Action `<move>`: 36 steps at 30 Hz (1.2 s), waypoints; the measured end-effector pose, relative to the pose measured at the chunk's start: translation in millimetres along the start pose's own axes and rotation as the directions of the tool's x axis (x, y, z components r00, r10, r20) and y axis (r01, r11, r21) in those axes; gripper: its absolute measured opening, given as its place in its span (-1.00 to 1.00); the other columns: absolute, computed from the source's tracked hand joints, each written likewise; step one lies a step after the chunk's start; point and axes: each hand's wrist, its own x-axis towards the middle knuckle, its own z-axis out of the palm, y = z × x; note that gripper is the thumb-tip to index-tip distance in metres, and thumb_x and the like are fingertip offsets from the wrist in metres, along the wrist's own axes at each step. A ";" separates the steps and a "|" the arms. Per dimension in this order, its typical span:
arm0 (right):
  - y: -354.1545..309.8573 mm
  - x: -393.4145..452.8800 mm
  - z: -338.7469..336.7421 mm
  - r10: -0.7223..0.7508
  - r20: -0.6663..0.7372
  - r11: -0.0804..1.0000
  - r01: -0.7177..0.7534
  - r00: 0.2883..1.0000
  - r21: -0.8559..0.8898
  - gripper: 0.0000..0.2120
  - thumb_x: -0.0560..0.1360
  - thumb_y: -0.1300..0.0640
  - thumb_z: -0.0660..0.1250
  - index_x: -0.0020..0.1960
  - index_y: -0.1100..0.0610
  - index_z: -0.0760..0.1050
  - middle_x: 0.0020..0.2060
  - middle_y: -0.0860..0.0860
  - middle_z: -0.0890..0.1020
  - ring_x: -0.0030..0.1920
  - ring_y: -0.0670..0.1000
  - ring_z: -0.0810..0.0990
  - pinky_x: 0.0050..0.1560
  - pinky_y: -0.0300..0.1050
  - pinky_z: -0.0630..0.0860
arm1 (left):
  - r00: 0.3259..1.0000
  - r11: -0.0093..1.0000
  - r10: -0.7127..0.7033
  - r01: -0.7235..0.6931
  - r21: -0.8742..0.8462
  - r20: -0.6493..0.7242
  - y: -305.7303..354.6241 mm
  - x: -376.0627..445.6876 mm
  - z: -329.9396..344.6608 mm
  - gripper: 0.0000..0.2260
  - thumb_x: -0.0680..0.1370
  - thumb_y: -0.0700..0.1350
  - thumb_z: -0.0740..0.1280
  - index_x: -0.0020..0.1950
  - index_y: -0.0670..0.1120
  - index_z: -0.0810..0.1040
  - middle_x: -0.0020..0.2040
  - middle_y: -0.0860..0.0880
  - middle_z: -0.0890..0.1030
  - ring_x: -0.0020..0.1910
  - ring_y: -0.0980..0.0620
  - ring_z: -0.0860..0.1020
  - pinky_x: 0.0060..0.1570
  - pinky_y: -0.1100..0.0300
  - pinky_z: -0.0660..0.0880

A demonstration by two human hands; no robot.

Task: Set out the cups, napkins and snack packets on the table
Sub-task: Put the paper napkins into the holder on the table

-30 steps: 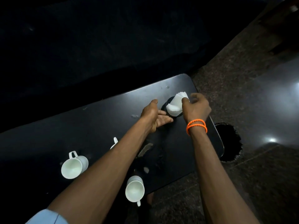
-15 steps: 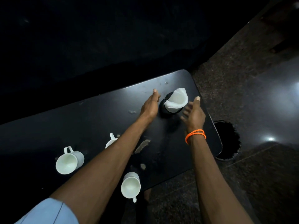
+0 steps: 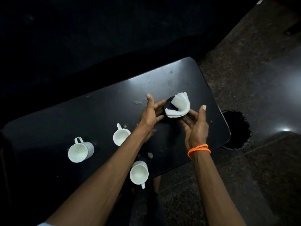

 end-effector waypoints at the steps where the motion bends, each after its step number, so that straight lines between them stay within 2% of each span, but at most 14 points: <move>1: 5.5 -7.8 -2.9 0.010 0.000 1.000 -0.010 1.000 -0.002 -0.40 0.66 -0.25 0.16 0.14 0.27 0.66 -0.08 0.06 0.79 0.04 0.10 0.76 0.09 0.00 0.67 | 1.000 1.000 -0.009 0.009 -0.019 -0.013 -6.5 -7.3 -3.2 -0.22 0.66 0.39 -0.10 0.36 -0.12 0.66 0.26 -0.07 0.73 0.26 0.02 0.68 0.26 0.11 0.60; 7: 42.5 -50.1 -20.9 0.066 -0.012 0.998 -0.066 0.998 0.018 -0.46 0.67 -0.22 0.16 0.04 0.22 0.67 -0.12 0.07 0.79 -0.05 0.03 0.76 0.04 -0.02 0.65 | 0.997 0.996 -0.053 0.049 -0.077 -0.051 -46.5 -49.3 -29.1 -0.29 0.68 0.35 -0.05 0.35 -0.13 0.65 0.16 -0.02 0.77 0.22 0.06 0.71 0.07 0.29 0.65; 11: 63.9 -67.1 -31.3 0.089 0.004 0.996 -0.089 0.996 0.012 -0.47 0.67 -0.20 0.17 0.06 0.24 0.67 -0.07 0.11 0.79 -0.03 0.04 0.77 0.05 0.02 0.65 | 0.994 0.995 -0.061 0.053 -0.087 -0.091 -64.1 -70.0 -44.9 -0.32 0.68 0.35 -0.02 0.32 -0.09 0.67 0.21 -0.01 0.76 0.24 0.07 0.70 0.07 0.29 0.65; 15: 77.5 -75.4 -36.2 0.062 0.015 0.998 -0.062 0.998 -0.002 -0.51 0.69 -0.17 0.17 0.04 0.21 0.68 -0.08 0.07 0.79 -0.06 0.00 0.77 0.01 -0.01 0.64 | 0.992 0.994 -0.067 0.057 -0.088 -0.107 -72.2 -80.1 -53.5 -0.35 0.66 0.37 0.00 0.24 -0.03 0.71 0.20 0.03 0.76 0.24 0.08 0.70 0.06 0.27 0.66; 18: 82.7 -77.7 -38.7 0.052 0.003 0.999 -0.051 0.999 -0.009 -0.52 0.68 -0.16 0.19 0.05 0.20 0.68 -0.07 0.06 0.79 -0.05 0.01 0.77 0.01 -0.01 0.65 | 0.993 0.995 -0.076 0.070 -0.070 -0.091 -74.9 -81.7 -54.4 -0.33 0.67 0.38 -0.02 0.27 -0.04 0.70 0.23 0.02 0.75 0.27 0.08 0.68 0.17 0.22 0.65; 22: 86.1 -76.3 -44.3 0.034 -0.012 0.999 -0.034 0.999 -0.017 -0.50 0.68 -0.18 0.20 0.09 0.22 0.68 -0.04 0.09 0.79 -0.02 0.03 0.77 0.00 -0.02 0.65 | 0.996 0.996 -0.075 0.072 -0.049 -0.054 -77.6 -80.2 -51.2 -0.29 0.66 0.38 -0.03 0.35 -0.07 0.67 0.36 -0.03 0.68 0.35 0.02 0.63 0.38 0.01 0.57; 25: 89.2 -74.2 -49.1 0.019 -0.029 0.999 -0.020 0.999 -0.031 -0.51 0.67 -0.19 0.21 0.09 0.21 0.68 -0.02 0.09 0.79 0.01 0.05 0.77 0.01 -0.01 0.65 | 0.994 0.996 -0.086 0.084 -0.036 -0.061 -80.8 -78.5 -45.5 -0.31 0.67 0.36 -0.02 0.37 -0.08 0.66 0.44 -0.03 0.61 0.41 -0.02 0.59 0.43 -0.07 0.52; 29: 90.8 -68.2 -52.2 0.020 -0.063 0.999 -0.022 0.998 -0.039 -0.52 0.66 -0.20 0.22 0.09 0.19 0.68 -0.01 0.08 0.79 0.05 0.08 0.76 0.06 0.05 0.65 | 0.993 0.996 -0.078 0.075 -0.043 -0.084 -82.6 -75.0 -39.2 -0.36 0.70 0.31 -0.01 0.32 -0.08 0.67 0.46 -0.03 0.59 0.40 -0.02 0.59 0.38 -0.01 0.55; 32: 89.7 -66.9 -51.3 0.033 -0.065 0.996 -0.038 0.997 -0.077 -0.48 0.66 -0.20 0.22 0.17 0.24 0.66 0.08 0.14 0.76 0.12 0.13 0.74 0.08 0.06 0.65 | 0.993 0.997 -0.073 0.070 -0.031 -0.098 -81.4 -77.2 -38.8 -0.38 0.70 0.30 -0.01 0.31 -0.07 0.68 0.44 -0.01 0.60 0.37 0.00 0.60 0.35 0.03 0.56; 35: 83.6 -65.0 -47.5 -0.017 -0.123 0.978 -0.009 0.992 -0.208 -0.45 0.63 -0.25 0.21 0.18 0.20 0.68 0.10 0.14 0.75 0.14 0.12 0.71 0.17 0.09 0.64 | 0.991 0.998 -0.057 0.057 -0.004 -0.125 -78.0 -82.3 -37.6 -0.38 0.71 0.28 -0.01 0.36 -0.09 0.66 0.40 -0.02 0.64 0.38 0.00 0.59 0.42 -0.03 0.50; 36: 79.9 -63.5 -45.1 -0.076 -0.161 0.958 0.028 0.984 -0.286 -0.45 0.60 -0.28 0.22 0.16 0.16 0.69 0.09 0.08 0.75 0.13 0.07 0.70 0.20 -0.02 0.62 | 0.988 0.999 -0.045 0.045 0.001 -0.145 -74.8 -83.3 -37.3 -0.39 0.71 0.27 0.00 0.36 -0.10 0.65 0.37 -0.03 0.66 0.37 0.01 0.59 0.44 -0.02 0.48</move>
